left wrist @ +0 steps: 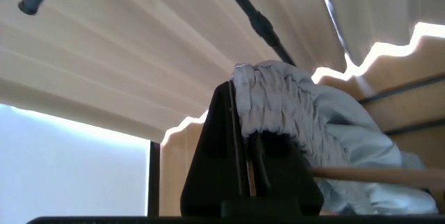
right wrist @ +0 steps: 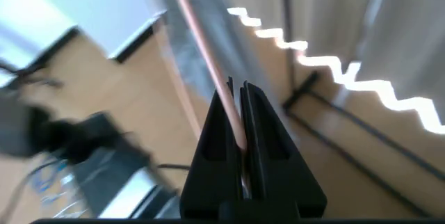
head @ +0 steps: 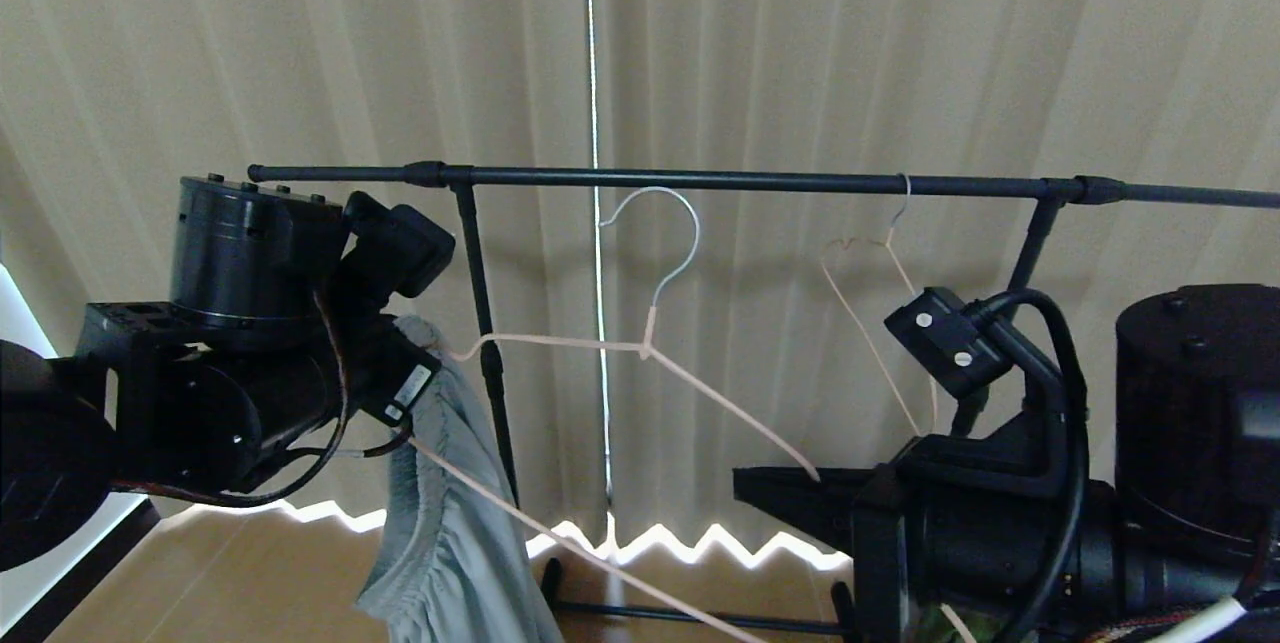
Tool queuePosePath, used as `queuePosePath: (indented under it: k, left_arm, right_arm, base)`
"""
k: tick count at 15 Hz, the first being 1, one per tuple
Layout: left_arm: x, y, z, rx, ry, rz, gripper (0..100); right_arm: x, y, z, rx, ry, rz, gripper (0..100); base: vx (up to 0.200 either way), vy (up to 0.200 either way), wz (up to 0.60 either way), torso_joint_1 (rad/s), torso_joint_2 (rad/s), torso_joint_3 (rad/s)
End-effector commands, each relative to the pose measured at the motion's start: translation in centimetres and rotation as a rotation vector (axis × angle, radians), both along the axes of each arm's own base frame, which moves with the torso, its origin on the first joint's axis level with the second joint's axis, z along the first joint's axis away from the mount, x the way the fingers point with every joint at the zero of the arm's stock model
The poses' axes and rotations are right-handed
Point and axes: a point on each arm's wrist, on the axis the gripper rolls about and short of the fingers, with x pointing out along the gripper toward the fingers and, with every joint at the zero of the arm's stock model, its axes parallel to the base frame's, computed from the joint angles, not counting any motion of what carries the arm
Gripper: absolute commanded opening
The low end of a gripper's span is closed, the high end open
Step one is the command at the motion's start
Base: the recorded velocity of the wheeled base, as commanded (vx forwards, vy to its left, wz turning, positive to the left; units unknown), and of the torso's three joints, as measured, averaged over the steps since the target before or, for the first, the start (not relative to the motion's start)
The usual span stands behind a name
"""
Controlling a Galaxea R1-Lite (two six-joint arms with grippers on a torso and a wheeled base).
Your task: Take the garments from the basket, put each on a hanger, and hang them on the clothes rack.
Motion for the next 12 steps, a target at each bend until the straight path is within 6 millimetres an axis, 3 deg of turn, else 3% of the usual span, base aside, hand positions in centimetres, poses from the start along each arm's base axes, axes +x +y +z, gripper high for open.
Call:
queuePosePath:
  k: [1, 5, 10, 12]
  left_arm:
    - [0.2, -0.1, -0.3, 0.004, 0.009, 0.001, 0]
    - [1.0, 0.8, 0.3, 0.023, -0.014, 0.066, 0]
    - [1.3, 1.6, 0.5, 0.058, -0.016, 0.081, 0]
    - [1.5, 1.4, 0.9, 0.052, -0.03, 0.079, 0]
  right_arm:
    - [-1.2, 0.0, 0.8, 0.042, -0.002, 0.046, 0]
    - [-2.2, 1.0, -1.1, -0.053, -0.008, 0.008, 0]
    - [-2.1, 1.1, -1.3, -0.098, -0.015, -0.021, 0]
    - [-1.5, 2.3, -2.0, -0.128, -0.002, -0.02, 0]
  base:
    - [0.0, 0.0, 0.0, 0.0, 0.0, 0.0]
    - [0.0, 0.0, 0.0, 0.0, 0.0, 0.0]
    - [0.0, 0.0, 0.0, 0.0, 0.0, 0.0]
    - [0.0, 0.0, 0.0, 0.0, 0.0, 0.0]
